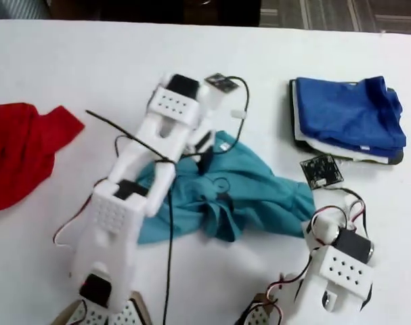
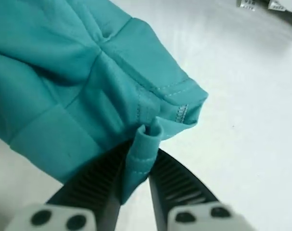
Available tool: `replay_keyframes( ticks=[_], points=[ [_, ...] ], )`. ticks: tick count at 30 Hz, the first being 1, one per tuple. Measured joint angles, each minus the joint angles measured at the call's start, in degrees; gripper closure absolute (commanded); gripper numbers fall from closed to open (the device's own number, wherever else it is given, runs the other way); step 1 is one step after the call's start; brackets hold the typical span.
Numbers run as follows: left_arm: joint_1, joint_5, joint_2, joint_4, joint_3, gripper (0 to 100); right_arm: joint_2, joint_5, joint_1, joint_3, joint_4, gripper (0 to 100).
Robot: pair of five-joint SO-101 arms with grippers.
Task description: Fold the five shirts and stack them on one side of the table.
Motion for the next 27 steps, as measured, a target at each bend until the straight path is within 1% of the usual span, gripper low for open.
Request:
replay_keyframes(
  ticks=[1,3,4,6,7,12,14,16,20,23,27],
  points=[
    [0.4,0.0,0.1,0.0,0.1,84,0.1,0.0,0.8,0.4,-0.6,97.8],
    [1.2,0.0,0.1,0.0,2.4,96,0.0,0.0,2.5,1.0,-2.3,97.8],
    [1.5,0.0,0.1,0.0,4.2,99,0.0,0.0,3.4,1.5,-3.3,97.8],
    [1.8,0.0,0.1,0.0,8.4,96,0.0,0.0,4.7,2.5,-5.6,97.8],
    [1.8,0.0,0.1,0.0,10.5,97,0.0,0.0,5.1,3.3,-6.8,97.8],
    [1.8,0.0,-0.3,0.0,17.6,97,0.0,0.0,5.4,7.9,-12.9,97.8],
    [1.8,0.0,-2.7,0.0,20.8,97,0.0,-0.4,5.4,9.8,-15.6,97.8],
    [1.8,-0.7,-8.1,0.0,25.0,97,0.0,-2.5,5.4,10.9,-18.3,97.8],
    [1.8,-4.7,-23.0,0.0,36.9,97,0.0,-8.7,4.7,11.1,-21.8,97.8],
    [1.8,-7.6,-34.4,0.0,47.9,97,0.0,-13.0,0.3,11.1,-22.5,97.8],
    [1.6,-13.2,-47.4,0.0,59.7,97,0.0,-18.3,-7.7,11.1,-22.7,97.8]
  ],
)
